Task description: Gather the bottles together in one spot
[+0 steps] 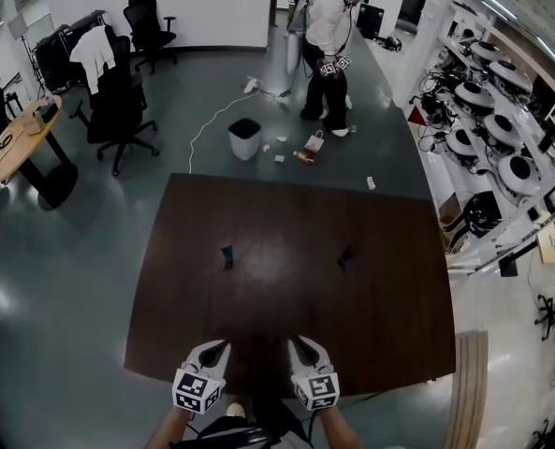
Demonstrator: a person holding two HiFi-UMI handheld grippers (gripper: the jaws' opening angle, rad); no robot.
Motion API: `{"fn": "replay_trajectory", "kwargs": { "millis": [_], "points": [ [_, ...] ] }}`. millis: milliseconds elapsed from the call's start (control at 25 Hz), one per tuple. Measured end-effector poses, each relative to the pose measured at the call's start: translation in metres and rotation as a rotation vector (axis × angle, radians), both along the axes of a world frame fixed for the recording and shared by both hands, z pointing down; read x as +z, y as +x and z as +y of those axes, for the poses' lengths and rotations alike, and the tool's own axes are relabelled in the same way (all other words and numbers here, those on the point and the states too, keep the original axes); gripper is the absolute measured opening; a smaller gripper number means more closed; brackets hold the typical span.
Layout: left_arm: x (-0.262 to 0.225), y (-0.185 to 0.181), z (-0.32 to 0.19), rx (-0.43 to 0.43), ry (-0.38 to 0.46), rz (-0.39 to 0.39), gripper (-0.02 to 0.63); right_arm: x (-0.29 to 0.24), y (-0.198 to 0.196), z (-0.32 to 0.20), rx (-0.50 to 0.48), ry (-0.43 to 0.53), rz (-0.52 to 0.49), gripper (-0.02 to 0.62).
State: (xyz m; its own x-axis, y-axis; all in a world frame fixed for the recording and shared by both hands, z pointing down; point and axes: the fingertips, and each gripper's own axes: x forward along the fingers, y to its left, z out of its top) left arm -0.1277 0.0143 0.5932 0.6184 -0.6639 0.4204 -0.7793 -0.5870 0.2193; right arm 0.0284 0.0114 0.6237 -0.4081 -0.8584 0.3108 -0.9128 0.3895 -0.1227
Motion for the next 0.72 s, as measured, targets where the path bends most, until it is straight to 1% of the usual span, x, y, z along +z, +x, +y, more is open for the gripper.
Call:
{"fn": "replay_trajectory", "kwargs": {
  "millis": [40, 80, 200, 320, 480, 720],
  "points": [
    [-0.003, -0.001, -0.004, -0.008, 0.006, 0.001, 0.001, -0.008, 0.004, -0.005, 0.005, 0.013, 0.0, 0.023],
    [-0.006, -0.002, -0.008, -0.015, 0.013, 0.001, 0.001, -0.014, 0.008, -0.011, 0.007, 0.024, 0.002, 0.002],
    [-0.012, 0.001, -0.02, -0.04, 0.032, 0.001, 0.001, -0.028, 0.02, -0.032, -0.005, 0.049, 0.01, 0.002],
    [-0.017, 0.003, -0.032, -0.08, 0.052, 0.002, 0.002, -0.038, 0.028, -0.052, -0.048, 0.07, 0.026, 0.002],
    [-0.025, -0.002, -0.048, -0.156, 0.082, 0.01, 0.001, -0.05, 0.03, -0.079, -0.132, 0.097, 0.047, 0.002],
    [-0.032, -0.021, -0.058, -0.241, 0.094, 0.004, 0.0, -0.062, 0.021, -0.118, -0.211, 0.122, 0.047, 0.002]
  ]
}}
